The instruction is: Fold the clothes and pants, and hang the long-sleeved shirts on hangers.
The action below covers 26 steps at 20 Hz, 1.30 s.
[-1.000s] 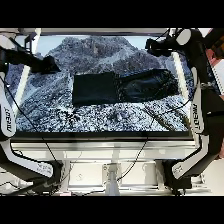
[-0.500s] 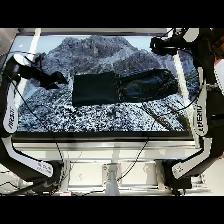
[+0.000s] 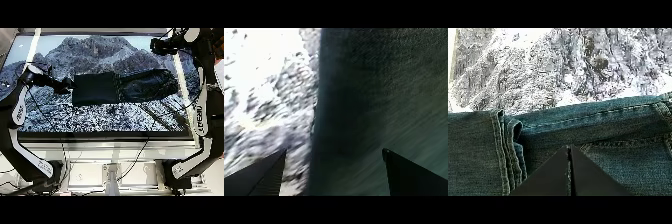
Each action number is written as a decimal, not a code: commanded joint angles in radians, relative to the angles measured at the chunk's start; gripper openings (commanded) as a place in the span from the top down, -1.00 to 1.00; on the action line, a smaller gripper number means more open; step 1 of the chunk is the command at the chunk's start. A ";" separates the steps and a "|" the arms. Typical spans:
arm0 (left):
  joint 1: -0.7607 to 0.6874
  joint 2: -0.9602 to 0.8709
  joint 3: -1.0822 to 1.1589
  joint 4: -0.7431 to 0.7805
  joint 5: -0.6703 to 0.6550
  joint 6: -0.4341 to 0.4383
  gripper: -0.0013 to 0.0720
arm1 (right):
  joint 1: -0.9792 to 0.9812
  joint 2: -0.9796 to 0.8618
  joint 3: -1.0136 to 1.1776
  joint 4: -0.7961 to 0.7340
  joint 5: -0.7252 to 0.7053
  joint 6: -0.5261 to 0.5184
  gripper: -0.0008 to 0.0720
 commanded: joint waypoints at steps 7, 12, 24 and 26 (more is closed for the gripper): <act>-0.094 -0.063 0.000 -0.035 0.054 0.037 0.31 | 0.000 0.001 0.000 0.032 0.003 -0.007 0.84; -0.089 0.024 0.003 -0.078 -0.016 0.085 0.89 | 0.000 0.001 0.000 0.034 0.063 -0.024 0.84; -0.061 0.455 0.003 -0.079 -0.112 -0.063 0.89 | 0.250 -0.093 -0.155 0.159 -0.017 -0.085 0.84; -0.061 0.471 0.003 -0.083 -0.121 -0.111 0.89 | 0.337 -0.152 -0.154 0.147 -0.120 -0.055 0.84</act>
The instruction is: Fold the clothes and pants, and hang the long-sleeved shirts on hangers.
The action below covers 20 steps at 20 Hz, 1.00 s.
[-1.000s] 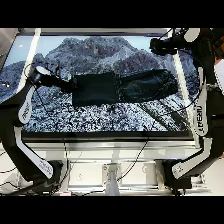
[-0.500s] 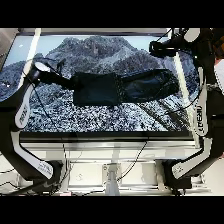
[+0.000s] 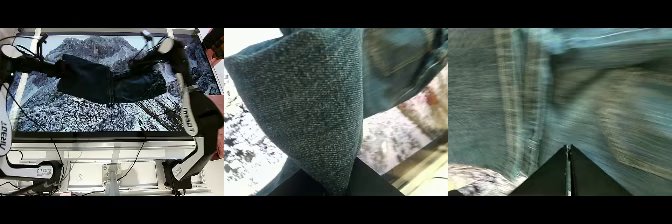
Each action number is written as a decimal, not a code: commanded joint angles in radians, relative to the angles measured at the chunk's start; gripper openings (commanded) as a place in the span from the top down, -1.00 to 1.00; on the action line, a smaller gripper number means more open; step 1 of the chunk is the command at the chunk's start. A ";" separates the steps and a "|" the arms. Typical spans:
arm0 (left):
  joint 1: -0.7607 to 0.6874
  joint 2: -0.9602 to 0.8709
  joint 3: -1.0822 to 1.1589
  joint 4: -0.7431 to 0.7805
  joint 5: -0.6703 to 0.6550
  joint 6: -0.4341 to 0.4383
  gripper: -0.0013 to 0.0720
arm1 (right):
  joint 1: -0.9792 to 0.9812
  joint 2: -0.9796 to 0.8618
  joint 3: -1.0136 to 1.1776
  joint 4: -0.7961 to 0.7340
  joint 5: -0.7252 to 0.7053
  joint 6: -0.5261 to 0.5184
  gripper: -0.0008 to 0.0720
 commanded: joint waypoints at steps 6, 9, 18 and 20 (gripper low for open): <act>0.001 0.057 0.001 -0.119 -0.018 -0.069 0.89 | 0.246 -0.209 -0.017 0.009 -0.277 0.206 0.85; 0.001 0.057 0.001 -0.146 0.022 -0.069 0.89 | 0.272 -0.235 -0.017 0.159 -0.339 0.204 0.85; -0.020 0.043 0.000 -0.272 0.219 0.021 0.89 | 0.392 -0.233 -0.013 0.250 -0.511 0.193 0.85; -0.053 0.026 -0.001 -0.254 0.217 0.022 0.89 | 0.351 -0.226 -0.013 0.188 -0.428 0.195 0.84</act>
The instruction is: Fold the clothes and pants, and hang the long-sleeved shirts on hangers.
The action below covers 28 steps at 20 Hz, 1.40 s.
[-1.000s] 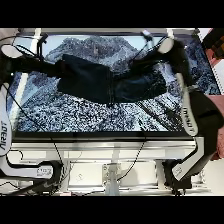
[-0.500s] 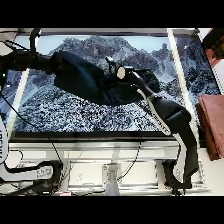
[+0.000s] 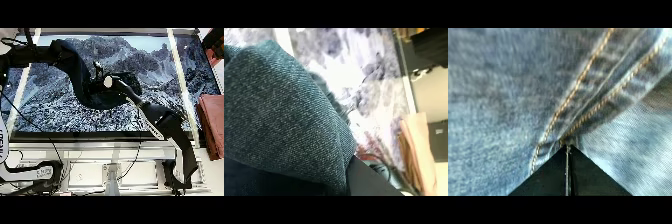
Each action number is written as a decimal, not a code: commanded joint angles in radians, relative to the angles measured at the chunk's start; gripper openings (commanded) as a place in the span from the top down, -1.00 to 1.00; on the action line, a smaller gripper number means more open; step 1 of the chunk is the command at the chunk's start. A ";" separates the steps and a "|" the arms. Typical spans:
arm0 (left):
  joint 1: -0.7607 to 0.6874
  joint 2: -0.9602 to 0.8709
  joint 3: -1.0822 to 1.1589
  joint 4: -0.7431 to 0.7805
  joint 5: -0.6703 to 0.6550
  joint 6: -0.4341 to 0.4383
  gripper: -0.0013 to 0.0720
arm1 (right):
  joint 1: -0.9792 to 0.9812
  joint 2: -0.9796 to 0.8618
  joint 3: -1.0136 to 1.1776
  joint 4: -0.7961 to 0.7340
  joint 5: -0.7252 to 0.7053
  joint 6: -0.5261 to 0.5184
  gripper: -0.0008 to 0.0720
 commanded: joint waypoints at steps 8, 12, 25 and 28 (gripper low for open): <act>-0.174 -0.127 0.000 0.027 0.031 0.011 0.89 | -0.229 0.076 -0.007 -0.225 0.285 0.011 0.84; -0.184 -0.130 0.000 0.020 0.028 0.011 0.89 | -0.314 0.092 -0.007 -0.224 0.411 -0.031 0.84; 0.135 0.048 0.000 0.024 -0.251 -0.001 0.89 | -0.008 0.067 -0.007 -0.065 0.036 -0.068 0.85; 0.151 0.046 0.000 0.024 -0.266 -0.001 0.89 | 0.077 0.059 -0.007 -0.065 -0.018 -0.068 0.85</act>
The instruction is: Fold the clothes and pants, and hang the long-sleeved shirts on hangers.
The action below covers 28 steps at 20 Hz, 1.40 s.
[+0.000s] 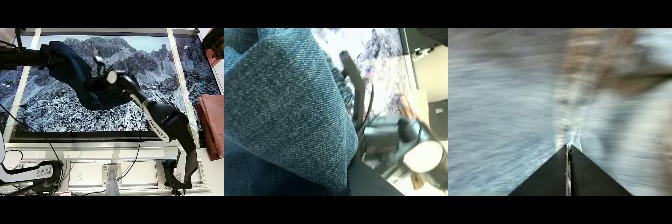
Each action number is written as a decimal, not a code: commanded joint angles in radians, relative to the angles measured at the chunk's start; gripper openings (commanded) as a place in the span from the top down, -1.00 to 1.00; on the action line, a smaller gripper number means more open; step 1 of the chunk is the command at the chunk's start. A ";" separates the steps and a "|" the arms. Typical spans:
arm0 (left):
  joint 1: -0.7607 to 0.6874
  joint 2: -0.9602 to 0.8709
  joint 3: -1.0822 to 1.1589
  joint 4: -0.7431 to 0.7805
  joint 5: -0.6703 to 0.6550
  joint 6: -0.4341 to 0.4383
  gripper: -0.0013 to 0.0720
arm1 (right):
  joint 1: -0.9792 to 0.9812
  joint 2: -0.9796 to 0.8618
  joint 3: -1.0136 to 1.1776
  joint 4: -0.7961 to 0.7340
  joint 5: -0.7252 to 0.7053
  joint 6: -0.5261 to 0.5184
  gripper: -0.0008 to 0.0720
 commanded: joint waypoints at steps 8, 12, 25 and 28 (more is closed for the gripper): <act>-0.038 -0.079 -0.001 0.000 -0.050 0.000 0.89 | 0.104 -0.027 0.000 -0.051 -0.104 0.006 0.84; -0.112 -0.145 -0.001 0.000 -0.037 0.004 0.89 | 0.018 -0.027 0.000 -0.116 -0.003 0.000 0.84; -0.242 -0.191 -0.001 -0.013 0.144 -0.057 0.89 | -0.331 0.126 0.002 -0.256 0.283 -0.033 0.84; -0.337 -0.221 -0.001 -0.145 0.219 -0.057 0.89 | -0.400 0.216 0.001 -0.258 0.284 -0.059 0.84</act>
